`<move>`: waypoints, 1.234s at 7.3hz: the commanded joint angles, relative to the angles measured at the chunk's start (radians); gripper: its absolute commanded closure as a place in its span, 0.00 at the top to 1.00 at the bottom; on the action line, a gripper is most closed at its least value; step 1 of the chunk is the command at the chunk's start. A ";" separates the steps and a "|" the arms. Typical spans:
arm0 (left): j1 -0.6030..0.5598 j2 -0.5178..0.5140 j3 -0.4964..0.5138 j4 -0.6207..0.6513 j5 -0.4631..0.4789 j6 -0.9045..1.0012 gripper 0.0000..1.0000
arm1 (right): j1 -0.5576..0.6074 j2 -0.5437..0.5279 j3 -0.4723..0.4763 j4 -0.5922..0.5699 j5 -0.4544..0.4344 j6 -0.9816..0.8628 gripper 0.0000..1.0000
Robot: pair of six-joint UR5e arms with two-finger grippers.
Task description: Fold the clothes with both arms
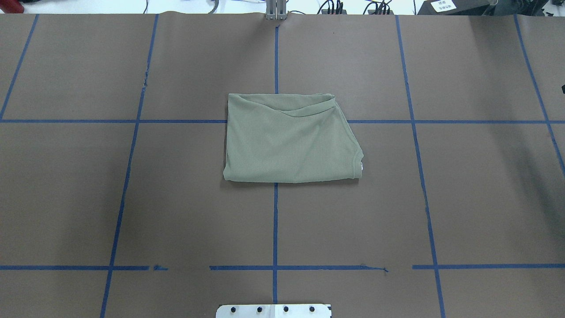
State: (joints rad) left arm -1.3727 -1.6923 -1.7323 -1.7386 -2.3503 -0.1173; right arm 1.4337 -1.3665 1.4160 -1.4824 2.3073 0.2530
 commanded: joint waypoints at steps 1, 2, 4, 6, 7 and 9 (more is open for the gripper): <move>-0.073 0.028 0.174 -0.197 -0.038 0.018 1.00 | -0.059 -0.002 0.073 -0.082 0.000 -0.027 1.00; -0.101 0.033 0.210 -0.256 -0.043 0.025 1.00 | -0.077 0.001 0.146 -0.187 -0.023 -0.029 1.00; -0.118 0.008 0.201 -0.144 -0.049 0.022 1.00 | -0.073 -0.034 0.246 -0.257 -0.051 -0.040 1.00; -0.120 0.019 0.182 -0.137 -0.043 0.022 1.00 | -0.071 -0.065 0.245 -0.254 -0.043 -0.038 1.00; -0.117 0.017 0.162 -0.113 -0.037 0.012 1.00 | -0.070 -0.065 0.238 -0.250 -0.043 -0.031 1.00; -0.121 0.032 0.087 0.038 0.043 0.022 1.00 | -0.070 -0.066 0.236 -0.248 -0.051 -0.034 1.00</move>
State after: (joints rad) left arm -1.4916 -1.6675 -1.6034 -1.7931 -2.3633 -0.1026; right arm 1.3627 -1.4301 1.6517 -1.7314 2.2596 0.2187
